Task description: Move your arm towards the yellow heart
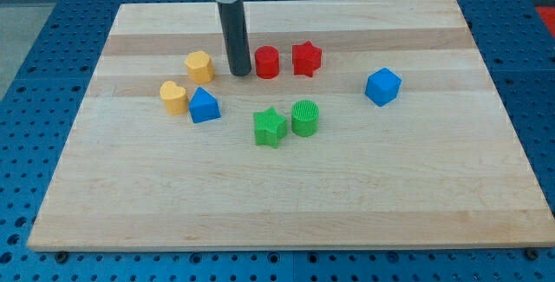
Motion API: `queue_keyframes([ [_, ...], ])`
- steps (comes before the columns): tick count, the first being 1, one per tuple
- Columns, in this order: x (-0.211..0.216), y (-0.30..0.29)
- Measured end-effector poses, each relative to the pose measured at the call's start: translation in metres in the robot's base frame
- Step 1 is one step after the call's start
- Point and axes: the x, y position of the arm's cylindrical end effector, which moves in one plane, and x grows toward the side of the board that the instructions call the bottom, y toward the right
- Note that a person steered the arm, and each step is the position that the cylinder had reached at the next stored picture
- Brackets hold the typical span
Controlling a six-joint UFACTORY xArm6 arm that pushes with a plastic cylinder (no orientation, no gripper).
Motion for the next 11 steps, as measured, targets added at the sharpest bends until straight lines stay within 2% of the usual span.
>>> queue_keyframes([
  [2,0.0,0.037],
  [5,0.028,0.015],
  [8,0.028,0.051],
  [11,0.025,0.054],
])
